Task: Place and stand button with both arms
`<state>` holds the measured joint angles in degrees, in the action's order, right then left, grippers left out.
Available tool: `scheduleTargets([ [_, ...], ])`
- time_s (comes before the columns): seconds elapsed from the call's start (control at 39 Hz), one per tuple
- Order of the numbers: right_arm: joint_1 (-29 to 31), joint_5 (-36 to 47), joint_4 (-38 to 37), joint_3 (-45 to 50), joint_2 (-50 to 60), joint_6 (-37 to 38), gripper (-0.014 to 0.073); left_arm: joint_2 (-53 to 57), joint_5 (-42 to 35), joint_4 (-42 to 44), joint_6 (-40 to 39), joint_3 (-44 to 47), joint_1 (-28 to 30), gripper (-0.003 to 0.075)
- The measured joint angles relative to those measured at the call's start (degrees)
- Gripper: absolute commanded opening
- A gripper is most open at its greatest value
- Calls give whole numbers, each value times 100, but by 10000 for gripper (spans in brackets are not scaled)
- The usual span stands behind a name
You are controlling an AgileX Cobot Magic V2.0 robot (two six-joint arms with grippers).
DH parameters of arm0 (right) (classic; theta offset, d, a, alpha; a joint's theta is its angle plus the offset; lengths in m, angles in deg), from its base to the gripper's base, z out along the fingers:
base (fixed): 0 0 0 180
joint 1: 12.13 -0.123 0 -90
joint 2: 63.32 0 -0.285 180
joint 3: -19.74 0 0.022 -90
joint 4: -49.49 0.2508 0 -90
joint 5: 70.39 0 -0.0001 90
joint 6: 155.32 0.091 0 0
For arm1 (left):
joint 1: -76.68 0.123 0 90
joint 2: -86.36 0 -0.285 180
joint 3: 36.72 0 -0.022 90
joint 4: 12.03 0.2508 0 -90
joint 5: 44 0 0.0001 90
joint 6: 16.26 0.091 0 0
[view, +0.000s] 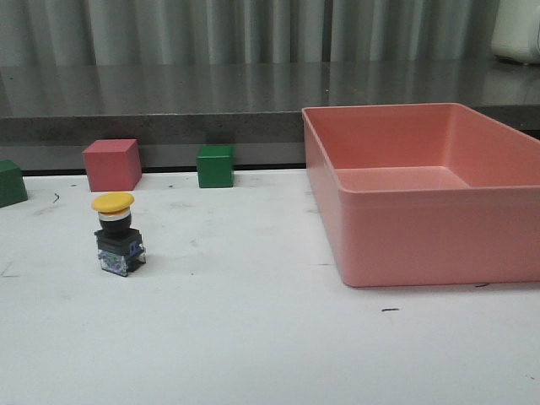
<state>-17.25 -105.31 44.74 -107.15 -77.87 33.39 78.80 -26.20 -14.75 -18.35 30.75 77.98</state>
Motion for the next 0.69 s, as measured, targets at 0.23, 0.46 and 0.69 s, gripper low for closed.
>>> scheduleTargets([
  [0.23,0,0,0,0,0,0,-71,0,-524,0,-14,785,0,-20],
  [0.46,0,0,0,0,0,0,-71,0,-802,-4,-23,989,0,-20],
  [0.69,0,0,0,0,0,0,-71,0,-802,-4,-23,989,0,-20],
])
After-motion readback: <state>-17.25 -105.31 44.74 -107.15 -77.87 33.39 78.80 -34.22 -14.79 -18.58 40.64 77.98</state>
